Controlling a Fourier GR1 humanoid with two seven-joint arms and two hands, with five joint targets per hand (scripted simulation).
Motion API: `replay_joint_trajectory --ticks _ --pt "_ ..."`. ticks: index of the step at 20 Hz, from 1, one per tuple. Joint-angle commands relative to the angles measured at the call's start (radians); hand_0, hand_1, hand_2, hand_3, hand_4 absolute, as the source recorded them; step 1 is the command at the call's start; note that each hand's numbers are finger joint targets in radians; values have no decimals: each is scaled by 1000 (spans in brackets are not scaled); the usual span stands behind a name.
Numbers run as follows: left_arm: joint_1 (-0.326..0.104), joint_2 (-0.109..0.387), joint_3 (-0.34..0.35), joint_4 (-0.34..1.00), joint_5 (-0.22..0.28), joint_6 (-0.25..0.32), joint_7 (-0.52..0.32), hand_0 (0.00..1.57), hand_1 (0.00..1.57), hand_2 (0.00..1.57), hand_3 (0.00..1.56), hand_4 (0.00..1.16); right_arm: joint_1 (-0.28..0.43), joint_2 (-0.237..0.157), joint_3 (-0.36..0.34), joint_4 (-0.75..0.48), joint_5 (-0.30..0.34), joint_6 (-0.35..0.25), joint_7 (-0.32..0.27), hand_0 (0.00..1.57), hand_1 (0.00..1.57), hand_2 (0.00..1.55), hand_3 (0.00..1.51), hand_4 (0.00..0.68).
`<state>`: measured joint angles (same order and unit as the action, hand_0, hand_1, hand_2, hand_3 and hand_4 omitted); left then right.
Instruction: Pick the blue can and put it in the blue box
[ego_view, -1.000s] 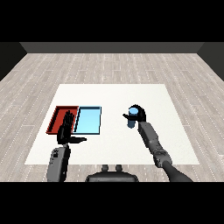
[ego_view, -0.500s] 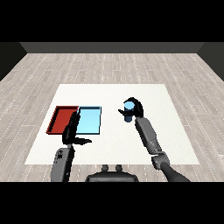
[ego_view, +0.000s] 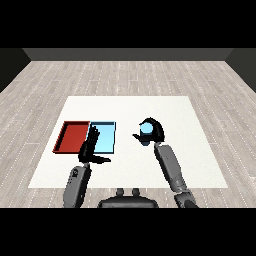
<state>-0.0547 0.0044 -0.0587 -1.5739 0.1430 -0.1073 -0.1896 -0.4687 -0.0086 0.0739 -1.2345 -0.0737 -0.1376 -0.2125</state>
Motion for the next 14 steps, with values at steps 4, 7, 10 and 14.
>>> replay_joint_trajectory --ticks 4,7,10,14 --pt "-98 -4 -72 43 95 36 78 0 0 0 0 0 117 8 69 -124 11 -2 5 1478 1478 1465 1440 630" --pt "-81 -4 -156 21 70 89 118 0 0 0 0 0 -17 8 64 -51 -18 -30 52 1437 1437 1462 1435 620" --pt "-136 -4 -197 149 67 148 45 0 0 0 0 0 -18 9 129 -88 -36 -112 63 1445 1445 1463 1433 608" --pt "-214 -4 -253 199 70 264 70 0 0 0 0 0 35 9 135 -103 -3 -78 45 1443 1443 1455 1435 612"
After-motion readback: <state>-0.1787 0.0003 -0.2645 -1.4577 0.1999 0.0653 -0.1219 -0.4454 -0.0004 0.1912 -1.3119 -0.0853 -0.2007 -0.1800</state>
